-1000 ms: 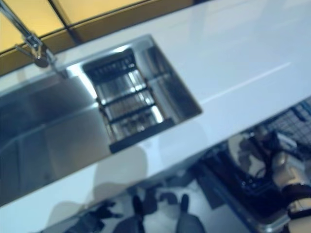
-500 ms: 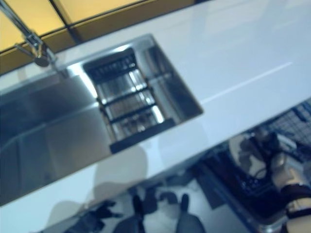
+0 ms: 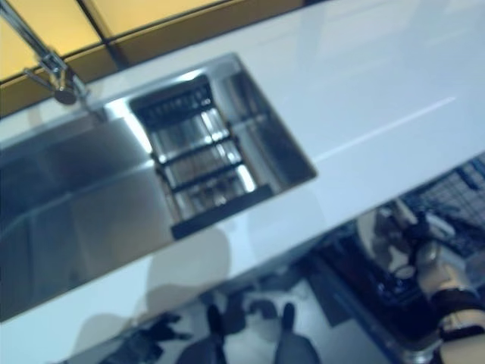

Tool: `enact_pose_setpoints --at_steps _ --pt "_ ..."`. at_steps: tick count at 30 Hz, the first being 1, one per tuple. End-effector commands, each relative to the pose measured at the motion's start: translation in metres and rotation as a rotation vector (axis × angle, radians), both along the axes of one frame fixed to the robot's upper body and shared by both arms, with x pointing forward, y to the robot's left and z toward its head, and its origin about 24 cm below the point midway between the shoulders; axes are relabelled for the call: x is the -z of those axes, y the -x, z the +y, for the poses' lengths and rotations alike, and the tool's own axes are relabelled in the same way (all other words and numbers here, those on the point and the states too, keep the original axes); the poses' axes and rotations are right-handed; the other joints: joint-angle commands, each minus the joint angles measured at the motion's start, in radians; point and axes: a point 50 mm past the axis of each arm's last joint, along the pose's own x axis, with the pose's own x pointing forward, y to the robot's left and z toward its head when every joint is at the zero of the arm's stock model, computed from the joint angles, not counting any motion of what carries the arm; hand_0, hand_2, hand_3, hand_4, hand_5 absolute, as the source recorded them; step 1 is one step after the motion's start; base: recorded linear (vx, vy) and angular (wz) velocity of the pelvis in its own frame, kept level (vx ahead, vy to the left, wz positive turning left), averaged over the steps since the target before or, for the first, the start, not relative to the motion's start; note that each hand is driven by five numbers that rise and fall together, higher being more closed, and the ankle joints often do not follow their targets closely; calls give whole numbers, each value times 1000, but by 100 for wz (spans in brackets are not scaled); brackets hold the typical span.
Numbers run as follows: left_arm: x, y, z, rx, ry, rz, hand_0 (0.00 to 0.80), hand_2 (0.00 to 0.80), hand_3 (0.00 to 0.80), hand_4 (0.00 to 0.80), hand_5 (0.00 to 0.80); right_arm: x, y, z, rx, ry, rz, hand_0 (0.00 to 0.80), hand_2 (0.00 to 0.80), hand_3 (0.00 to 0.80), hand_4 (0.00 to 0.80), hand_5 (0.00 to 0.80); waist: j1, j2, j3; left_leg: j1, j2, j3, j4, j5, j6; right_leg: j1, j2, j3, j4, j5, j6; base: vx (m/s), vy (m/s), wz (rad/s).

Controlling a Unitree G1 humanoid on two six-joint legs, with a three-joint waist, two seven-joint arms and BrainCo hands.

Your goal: Take plates into dishwasher

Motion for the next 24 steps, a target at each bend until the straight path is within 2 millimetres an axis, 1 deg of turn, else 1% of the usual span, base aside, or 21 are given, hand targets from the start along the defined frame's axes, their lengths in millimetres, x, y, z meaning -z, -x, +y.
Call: enact_pose_setpoints --at_steps 1,10,12,15,16,17,21,24 --pt "-26 -45 18 43 -69 -142 0 0 0 0 0 -9 -6 -3 22 -3 -49 0 0 0 0 0 15 -50 -7 39 -33 58 8 -65 -2 -24 0 22 28 -62 35 0 0 0" --pt "-26 -44 19 35 -74 -139 0 0 0 0 0 -10 -6 -1 25 -4 -78 0 0 0 0 0 15 -60 -9 45 -31 59 7 -68 0 -19 4 23 27 -62 34 0 0 0" --pt "-25 -41 19 29 -72 -133 0 0 0 0 0 -15 -7 1 18 -14 -125 0 0 0 0 0 14 -62 -11 49 -30 60 7 -69 0 -15 5 24 27 -62 34 0 0 0" --pt "-23 -38 21 15 -71 -128 0 0 0 0 0 -34 -11 7 4 -32 -247 0 0 0 0 0 5 -67 -13 55 -28 61 7 -71 0 -12 9 30 29 -63 34 0 0 0" --pt "-23 -37 21 13 -70 -127 0 0 0 0 0 -35 -11 7 5 -36 -254 0 0 0 0 0 4 -68 -14 56 -28 61 7 -71 1 -11 10 30 29 -63 34 0 0 0" --pt "-22 -34 22 1 -71 -125 0 0 0 0 0 -42 -12 10 6 -60 -306 0 0 0 0 0 -3 -72 -14 59 -27 64 6 -72 1 -11 12 34 31 -64 34 0 0 0" --pt "-20 -28 28 -42 -76 -111 0 0 0 0 0 -56 -3 18 -29 -136 -409 0 0 0 0 0 -31 -86 -17 70 -23 78 1 -75 5 -9 21 48 30 -64 35 8 6 0" --pt "-18 -22 33 -74 -76 -103 0 0 0 0 0 -64 7 19 -70 -192 -433 0 0 0 0 0 -53 -99 -25 80 -18 93 -2 -79 8 -5 25 59 25 -63 36 9 9 -1"
